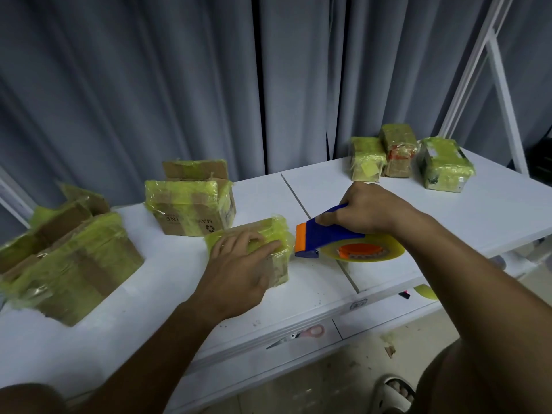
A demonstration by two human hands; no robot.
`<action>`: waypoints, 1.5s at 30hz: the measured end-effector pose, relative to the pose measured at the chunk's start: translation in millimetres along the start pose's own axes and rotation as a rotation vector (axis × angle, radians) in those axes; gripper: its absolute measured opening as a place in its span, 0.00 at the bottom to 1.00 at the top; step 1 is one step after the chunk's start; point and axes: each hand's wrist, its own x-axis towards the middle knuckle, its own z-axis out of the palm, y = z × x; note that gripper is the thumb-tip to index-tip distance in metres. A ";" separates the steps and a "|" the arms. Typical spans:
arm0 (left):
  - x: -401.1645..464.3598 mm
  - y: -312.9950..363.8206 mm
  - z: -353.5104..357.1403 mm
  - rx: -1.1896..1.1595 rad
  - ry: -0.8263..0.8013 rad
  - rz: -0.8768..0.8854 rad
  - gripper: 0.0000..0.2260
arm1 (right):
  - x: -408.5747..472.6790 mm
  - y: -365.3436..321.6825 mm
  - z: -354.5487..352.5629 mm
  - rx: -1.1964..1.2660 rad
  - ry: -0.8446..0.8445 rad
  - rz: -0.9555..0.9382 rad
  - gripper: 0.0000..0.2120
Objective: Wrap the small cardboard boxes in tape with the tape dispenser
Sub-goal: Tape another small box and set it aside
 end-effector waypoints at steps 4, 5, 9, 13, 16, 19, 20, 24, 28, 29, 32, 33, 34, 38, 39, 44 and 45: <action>4.3 -8.6 6.7 -0.024 0.058 0.053 0.21 | 0.2 0.7 -2.9 0.011 -0.009 0.002 0.25; 4.6 -10.3 6.3 -0.034 0.046 0.071 0.24 | -0.3 1.3 -4.7 0.020 -0.013 0.001 0.25; 1.2 -8.6 -0.7 -0.185 0.030 0.057 0.21 | -4.2 7.2 -15.3 0.043 -0.050 -0.018 0.23; 0.2 1.6 -11.7 -0.267 -0.011 0.003 0.23 | -10.6 10.4 -21.7 0.058 -0.110 -0.082 0.22; 1.7 4.9 -12.4 -0.285 -0.060 -0.030 0.29 | -12.8 9.0 -21.6 0.112 -0.159 -0.117 0.24; 6.0 5.5 -6.6 -0.238 -0.040 -0.084 0.28 | -14.0 6.5 -21.2 0.146 -0.215 -0.151 0.24; 7.6 5.8 -5.1 -0.237 -0.023 -0.098 0.26 | -14.5 5.9 -21.4 0.162 -0.227 -0.158 0.24; 11.5 6.2 -6.6 -0.286 0.041 -0.119 0.20 | -16.1 3.5 -22.3 0.245 -0.262 -0.178 0.23; 11.4 3.5 -13.9 -0.331 0.017 -0.108 0.14 | -18.0 1.5 -23.2 0.336 -0.281 -0.180 0.20; 10.8 2.3 -16.6 -0.348 0.004 -0.110 0.13 | -17.9 0.8 -23.3 0.350 -0.284 -0.180 0.20; 7.6 -2.0 -23.3 -0.391 -0.027 -0.137 0.13 | -16.8 -0.1 -21.6 0.372 -0.271 -0.185 0.19; 6.1 -3.4 -24.8 -0.397 -0.032 -0.144 0.14 | -16.1 -0.8 -20.8 0.380 -0.261 -0.187 0.19; 4.4 -4.2 -26.1 -0.404 -0.038 -0.149 0.14 | -15.5 -1.6 -20.0 0.390 -0.252 -0.187 0.19; -0.1 -7.3 -34.4 -0.428 -0.082 -0.165 0.14 | -14.5 -7.8 -17.4 0.452 -0.231 -0.190 0.18; -0.8 -9.7 -36.9 -0.428 -0.094 -0.172 0.14 | -14.9 -9.5 -17.0 0.465 -0.229 -0.195 0.18; -5.1 -13.7 -41.7 -0.492 -0.064 -0.177 0.08 | -16.8 -18.3 -13.8 0.508 -0.242 -0.229 0.17; -5.0 -11.0 -42.8 -0.548 -0.047 -0.197 0.07 | -16.8 -20.2 -13.1 0.514 -0.246 -0.235 0.17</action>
